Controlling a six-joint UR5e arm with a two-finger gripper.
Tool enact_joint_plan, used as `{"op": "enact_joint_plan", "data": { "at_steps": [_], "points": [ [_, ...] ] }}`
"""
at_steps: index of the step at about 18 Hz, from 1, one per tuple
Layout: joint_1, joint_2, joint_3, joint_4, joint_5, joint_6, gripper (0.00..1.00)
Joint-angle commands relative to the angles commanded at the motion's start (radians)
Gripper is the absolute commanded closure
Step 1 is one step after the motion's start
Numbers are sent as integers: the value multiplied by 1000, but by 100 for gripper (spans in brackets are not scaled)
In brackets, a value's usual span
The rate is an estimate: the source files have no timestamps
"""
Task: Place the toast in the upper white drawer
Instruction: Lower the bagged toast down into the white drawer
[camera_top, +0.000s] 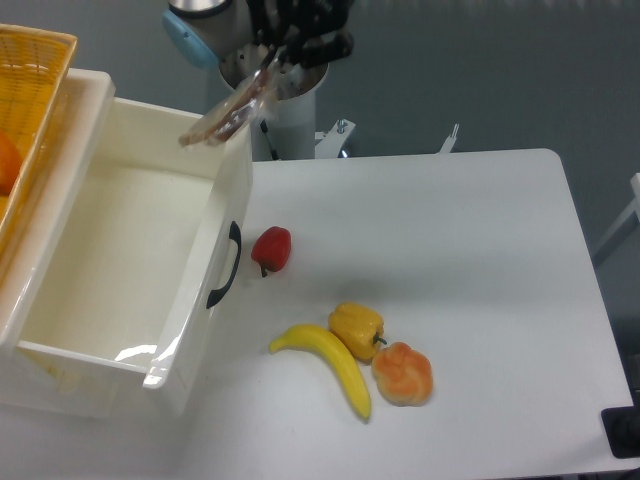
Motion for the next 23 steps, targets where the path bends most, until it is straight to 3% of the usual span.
{"op": "enact_joint_plan", "data": {
  "at_steps": [8, 13, 23],
  "points": [
    [-104, -63, 0, 71, 21, -22, 100],
    [-198, -95, -2, 71, 123, -16, 100],
    [-258, -124, 1, 68, 132, -26, 100]
  ]
}}
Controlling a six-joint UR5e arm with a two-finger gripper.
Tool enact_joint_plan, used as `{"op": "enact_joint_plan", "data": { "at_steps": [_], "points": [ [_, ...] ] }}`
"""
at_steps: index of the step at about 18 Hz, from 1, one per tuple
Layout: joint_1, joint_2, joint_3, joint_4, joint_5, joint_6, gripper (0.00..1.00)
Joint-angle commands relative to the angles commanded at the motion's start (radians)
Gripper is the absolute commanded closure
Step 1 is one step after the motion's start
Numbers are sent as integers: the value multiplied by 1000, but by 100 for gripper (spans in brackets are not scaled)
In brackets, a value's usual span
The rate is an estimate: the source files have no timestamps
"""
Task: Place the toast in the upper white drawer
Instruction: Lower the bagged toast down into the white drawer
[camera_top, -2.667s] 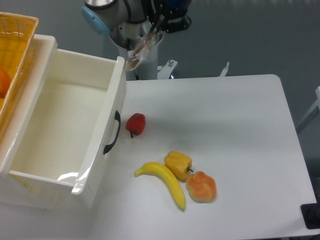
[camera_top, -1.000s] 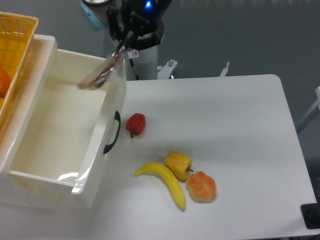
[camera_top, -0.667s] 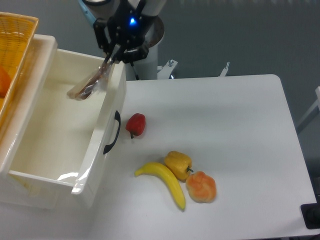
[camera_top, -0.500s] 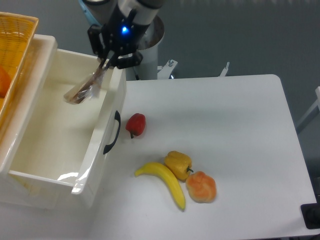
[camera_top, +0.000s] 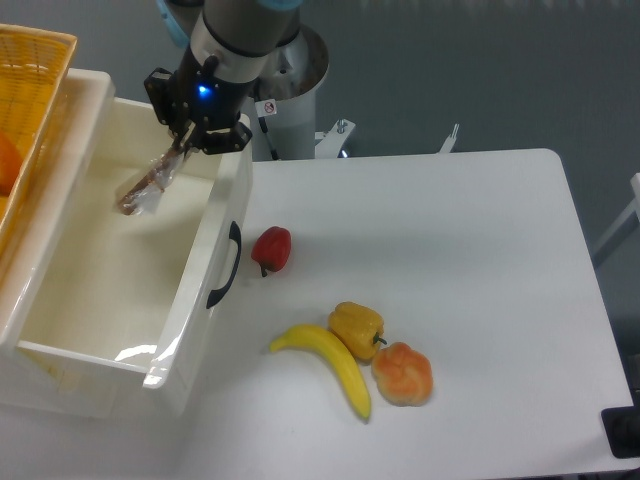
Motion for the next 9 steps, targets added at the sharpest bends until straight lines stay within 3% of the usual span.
{"op": "enact_joint_plan", "data": {
  "at_steps": [9],
  "points": [
    [-35, -48, -2, 2, -5, -63, 100]
  ]
}}
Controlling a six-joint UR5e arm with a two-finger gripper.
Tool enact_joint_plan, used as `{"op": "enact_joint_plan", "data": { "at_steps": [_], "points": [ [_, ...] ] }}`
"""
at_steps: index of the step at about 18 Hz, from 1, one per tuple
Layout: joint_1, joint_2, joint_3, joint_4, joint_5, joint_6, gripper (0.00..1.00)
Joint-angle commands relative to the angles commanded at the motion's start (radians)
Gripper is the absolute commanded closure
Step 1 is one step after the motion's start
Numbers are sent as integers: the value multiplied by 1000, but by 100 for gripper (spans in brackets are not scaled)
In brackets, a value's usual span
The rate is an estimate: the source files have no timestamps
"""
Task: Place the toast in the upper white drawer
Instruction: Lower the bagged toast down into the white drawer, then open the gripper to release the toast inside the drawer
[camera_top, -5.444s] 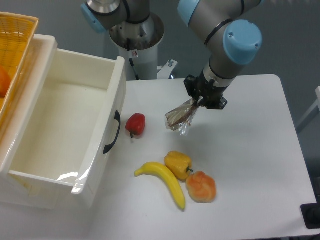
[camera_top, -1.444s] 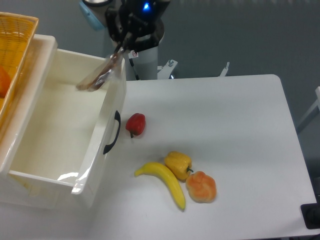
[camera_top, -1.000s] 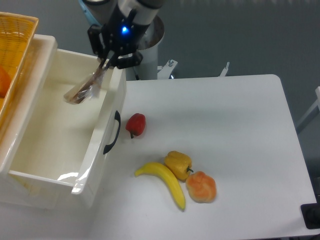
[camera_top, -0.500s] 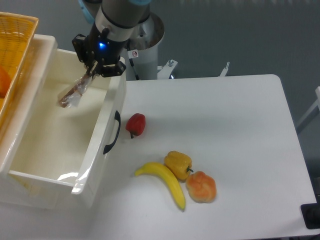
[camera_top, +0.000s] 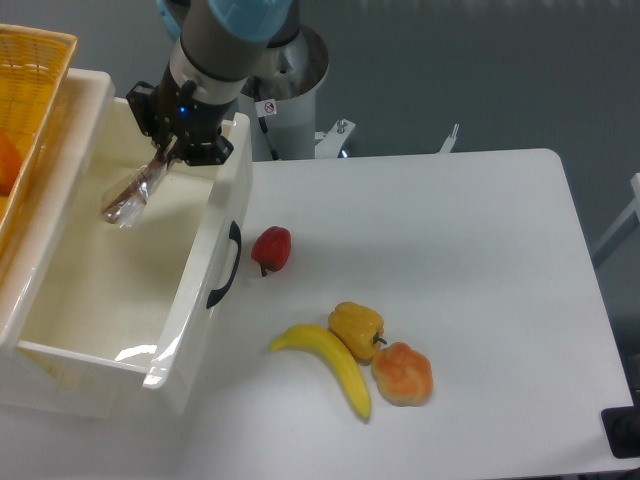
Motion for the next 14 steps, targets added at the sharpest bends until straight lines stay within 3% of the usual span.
{"op": "enact_joint_plan", "data": {
  "at_steps": [9, 11, 13, 14],
  "points": [
    [-11, -18, 0, 2, -2, -18, 99],
    [-11, -18, 2, 20, -3, -23, 88],
    [-11, -18, 0, 29, -2, -25, 68],
    [-11, -18, 0, 31, 0, -25, 66]
  ]
}}
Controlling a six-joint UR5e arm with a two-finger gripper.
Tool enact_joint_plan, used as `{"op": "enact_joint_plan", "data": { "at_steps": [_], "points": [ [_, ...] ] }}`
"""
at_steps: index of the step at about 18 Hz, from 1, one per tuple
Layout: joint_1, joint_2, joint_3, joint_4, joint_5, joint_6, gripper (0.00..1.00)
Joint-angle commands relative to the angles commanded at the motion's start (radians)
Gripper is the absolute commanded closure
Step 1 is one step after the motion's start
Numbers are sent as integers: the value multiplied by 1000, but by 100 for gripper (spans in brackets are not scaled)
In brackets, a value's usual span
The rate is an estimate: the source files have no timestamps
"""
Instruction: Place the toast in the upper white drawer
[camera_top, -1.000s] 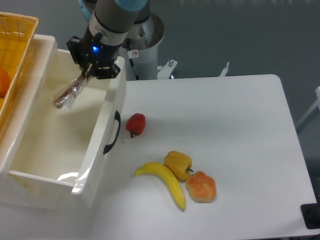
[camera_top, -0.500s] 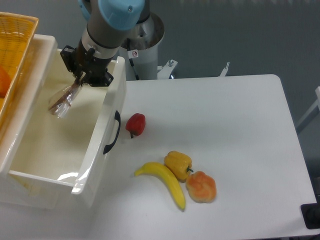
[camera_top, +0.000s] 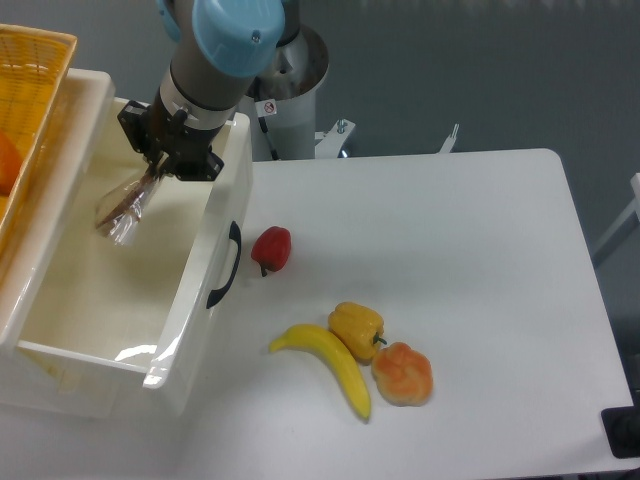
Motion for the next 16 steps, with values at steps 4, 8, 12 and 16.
{"op": "enact_joint_plan", "data": {
  "at_steps": [4, 8, 12, 16],
  "points": [
    [2, 2, 3, 11, -2, 2, 45],
    [2, 0, 6, 25, -5, 0, 40],
    [9, 9, 8, 25, -2, 0, 39],
    [75, 21, 8, 38, 2, 5, 0]
  ]
}}
